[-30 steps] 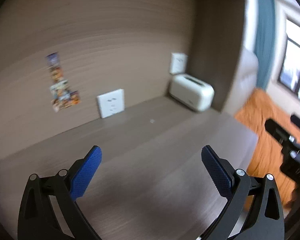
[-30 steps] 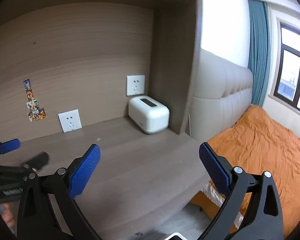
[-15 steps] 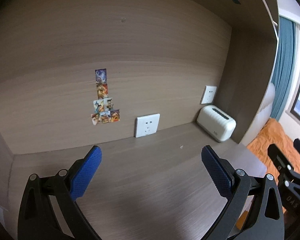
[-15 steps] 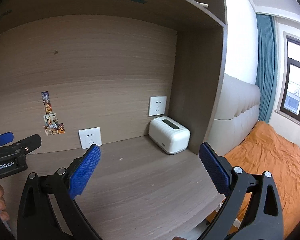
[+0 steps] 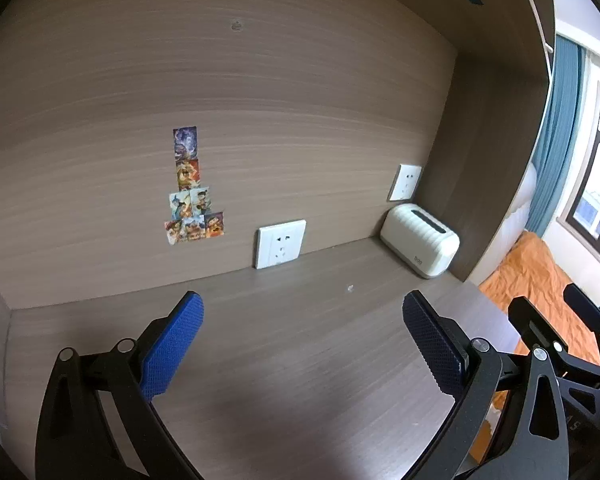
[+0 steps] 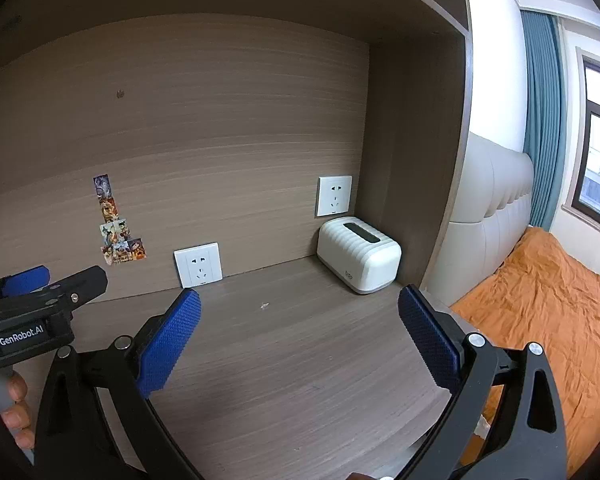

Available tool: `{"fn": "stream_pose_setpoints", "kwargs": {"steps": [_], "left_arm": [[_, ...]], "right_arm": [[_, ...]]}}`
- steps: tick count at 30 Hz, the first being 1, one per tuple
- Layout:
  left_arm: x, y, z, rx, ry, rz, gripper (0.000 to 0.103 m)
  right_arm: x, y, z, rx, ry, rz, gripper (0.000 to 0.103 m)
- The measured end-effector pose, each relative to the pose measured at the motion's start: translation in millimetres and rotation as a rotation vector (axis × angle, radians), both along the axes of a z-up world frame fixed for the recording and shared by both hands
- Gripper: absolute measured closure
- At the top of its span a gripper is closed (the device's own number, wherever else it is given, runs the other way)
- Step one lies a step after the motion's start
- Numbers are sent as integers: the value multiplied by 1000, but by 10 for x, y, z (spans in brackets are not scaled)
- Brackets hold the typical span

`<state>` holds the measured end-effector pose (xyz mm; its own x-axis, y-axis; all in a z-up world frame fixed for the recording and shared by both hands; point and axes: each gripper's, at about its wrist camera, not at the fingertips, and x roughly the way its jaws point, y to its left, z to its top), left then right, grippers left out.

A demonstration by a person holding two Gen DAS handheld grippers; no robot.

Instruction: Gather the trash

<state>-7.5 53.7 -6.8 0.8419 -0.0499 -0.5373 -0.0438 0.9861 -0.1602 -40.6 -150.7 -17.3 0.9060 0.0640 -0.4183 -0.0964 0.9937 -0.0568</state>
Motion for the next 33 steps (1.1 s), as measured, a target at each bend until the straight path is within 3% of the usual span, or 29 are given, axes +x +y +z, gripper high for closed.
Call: {"fn": "stream_pose_setpoints", "kwargs": {"steps": [13, 33], "left_arm": [[61, -55, -14, 13, 1, -41, 5], [-18, -90, 4, 103, -43, -25, 5]], "right_arm": [[59, 15, -40, 9, 30, -35, 5], [60, 57, -74, 32, 55, -65, 5]]}}
